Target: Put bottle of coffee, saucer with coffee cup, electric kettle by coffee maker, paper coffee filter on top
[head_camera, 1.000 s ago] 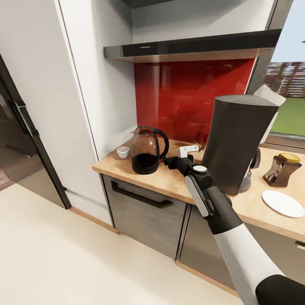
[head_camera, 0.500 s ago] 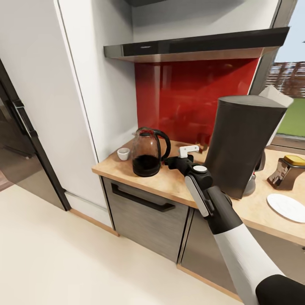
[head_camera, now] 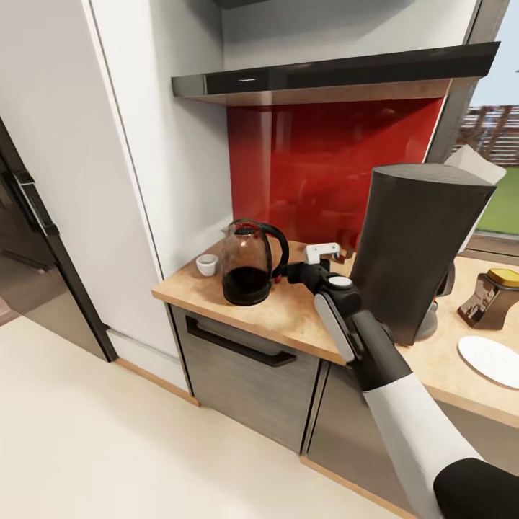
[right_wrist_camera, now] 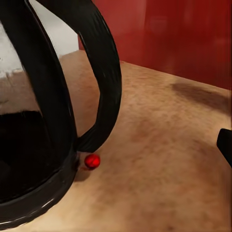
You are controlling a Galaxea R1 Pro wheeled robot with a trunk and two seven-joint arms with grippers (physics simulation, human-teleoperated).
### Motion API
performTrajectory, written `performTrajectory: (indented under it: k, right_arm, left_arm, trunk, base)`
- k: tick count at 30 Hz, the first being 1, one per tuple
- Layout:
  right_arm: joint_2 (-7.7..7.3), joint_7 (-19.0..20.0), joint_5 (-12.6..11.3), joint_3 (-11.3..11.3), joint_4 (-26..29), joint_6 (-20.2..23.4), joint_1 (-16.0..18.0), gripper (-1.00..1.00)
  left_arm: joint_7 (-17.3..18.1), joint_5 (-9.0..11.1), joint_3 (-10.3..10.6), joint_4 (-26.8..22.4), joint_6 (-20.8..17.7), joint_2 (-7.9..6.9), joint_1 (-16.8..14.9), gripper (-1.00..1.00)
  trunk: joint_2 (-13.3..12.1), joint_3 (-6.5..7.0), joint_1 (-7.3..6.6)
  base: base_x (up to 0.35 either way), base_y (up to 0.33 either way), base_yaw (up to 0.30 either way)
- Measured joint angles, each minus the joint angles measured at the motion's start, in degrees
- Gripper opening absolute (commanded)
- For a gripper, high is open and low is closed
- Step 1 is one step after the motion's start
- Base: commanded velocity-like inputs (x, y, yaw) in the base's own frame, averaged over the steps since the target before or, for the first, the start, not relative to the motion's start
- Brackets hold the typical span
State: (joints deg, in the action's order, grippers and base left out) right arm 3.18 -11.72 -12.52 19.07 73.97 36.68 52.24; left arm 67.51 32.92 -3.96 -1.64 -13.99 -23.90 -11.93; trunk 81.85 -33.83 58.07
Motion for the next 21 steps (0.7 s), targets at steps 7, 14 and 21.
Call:
performTrajectory:
  k: [7, 14, 21]
  right_arm:
    - [0.05, -0.04, 0.02, 0.0, -2.06, -0.14, 0.96, 1.0]
    - [0.08, -0.04, -0.01, 0.0, -2.65, -0.17, 1.8, 1.0]
    - [0.09, -0.04, -0.05, -0.01, -4.23, -0.19, 2.31, 1.0]
  left_arm:
    - [0.0, 0.0, 0.02, 0.02, 0.0, 0.0, 0.0, 1.0]
    - [0.01, 0.0, 0.03, 0.01, 0.0, 0.0, 0.0, 1.0]
    - [0.01, 0.0, 0.02, -0.02, 0.0, 0.0, 0.0, 1.0]
  trunk:
    - [0.0, 0.0, 0.0]
    - [0.0, 0.0, 0.0]
    - [0.0, 0.0, 0.0]
  base:
    - [0.003, -0.003, 0.0]
    - [0.0, 0.0, 0.0]
    - [0.0, 0.0, 0.0]
